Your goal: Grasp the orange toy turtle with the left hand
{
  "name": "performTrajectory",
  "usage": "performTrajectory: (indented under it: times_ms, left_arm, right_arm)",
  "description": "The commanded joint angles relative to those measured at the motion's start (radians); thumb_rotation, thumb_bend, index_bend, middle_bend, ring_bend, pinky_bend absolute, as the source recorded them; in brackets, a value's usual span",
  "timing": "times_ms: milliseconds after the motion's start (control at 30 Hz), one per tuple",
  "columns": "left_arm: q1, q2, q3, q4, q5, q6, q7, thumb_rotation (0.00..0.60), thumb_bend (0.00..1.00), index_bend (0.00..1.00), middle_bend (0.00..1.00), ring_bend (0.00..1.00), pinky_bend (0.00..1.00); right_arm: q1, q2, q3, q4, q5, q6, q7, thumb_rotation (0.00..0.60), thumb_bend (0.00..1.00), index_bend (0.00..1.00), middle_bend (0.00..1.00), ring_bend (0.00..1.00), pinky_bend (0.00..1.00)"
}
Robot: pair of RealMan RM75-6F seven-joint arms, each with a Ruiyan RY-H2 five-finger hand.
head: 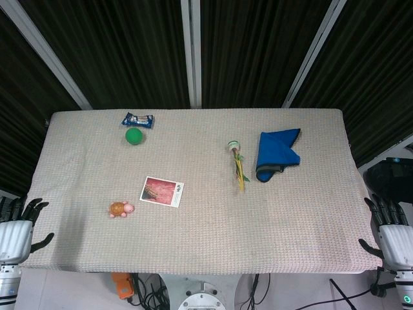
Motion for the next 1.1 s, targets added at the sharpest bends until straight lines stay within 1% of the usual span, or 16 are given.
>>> performTrajectory:
  times_ms: [33, 367, 567, 733, 867, 1000, 1100]
  left_arm:
    - [0.001, 0.003, -0.002, -0.007, 0.003, -0.006, -0.002, 0.6, 0.14, 0.22, 0.15, 0.0, 0.08]
    - [-0.005, 0.016, -0.012, -0.05, 0.031, -0.025, -0.01, 0.6, 0.14, 0.22, 0.15, 0.0, 0.08]
    - [-0.043, 0.025, -0.027, -0.122, 0.056, -0.062, 0.004, 0.6, 0.17, 0.23, 0.16, 0.0, 0.08]
    - [-0.099, 0.014, -0.047, -0.203, 0.053, -0.144, 0.068, 0.6, 0.18, 0.23, 0.17, 0.0, 0.08]
    - [-0.159, -0.024, -0.073, -0.246, 0.024, -0.234, 0.121, 0.6, 0.18, 0.24, 0.22, 0.0, 0.08]
    - [-0.21, -0.072, -0.102, -0.241, -0.037, -0.32, 0.172, 0.6, 0.19, 0.26, 0.25, 0.0, 0.09]
    - [-0.231, -0.102, -0.116, -0.22, -0.083, -0.359, 0.202, 0.6, 0.2, 0.26, 0.25, 0.0, 0.1]
  right_arm:
    - [0.001, 0.0, 0.001, -0.002, 0.0, -0.001, -0.001, 0.6, 0.05, 0.0, 0.0, 0.0, 0.0]
    - [-0.001, 0.008, 0.011, -0.008, -0.004, 0.011, 0.012, 0.6, 0.05, 0.0, 0.0, 0.0, 0.0]
    - [-0.002, 0.014, 0.017, -0.011, -0.005, 0.02, 0.019, 0.6, 0.05, 0.0, 0.0, 0.0, 0.0]
    - [0.0, 0.022, 0.023, -0.016, -0.003, 0.02, 0.019, 0.6, 0.05, 0.0, 0.0, 0.0, 0.0]
    - [0.002, 0.025, 0.028, -0.018, 0.0, 0.019, 0.027, 0.6, 0.05, 0.0, 0.0, 0.0, 0.0]
    - [0.003, 0.029, 0.034, -0.018, 0.007, 0.017, 0.032, 0.6, 0.05, 0.0, 0.0, 0.0, 0.0]
    - [0.003, 0.032, 0.041, -0.013, 0.018, 0.015, 0.039, 0.6, 0.06, 0.0, 0.0, 0.0, 0.0]
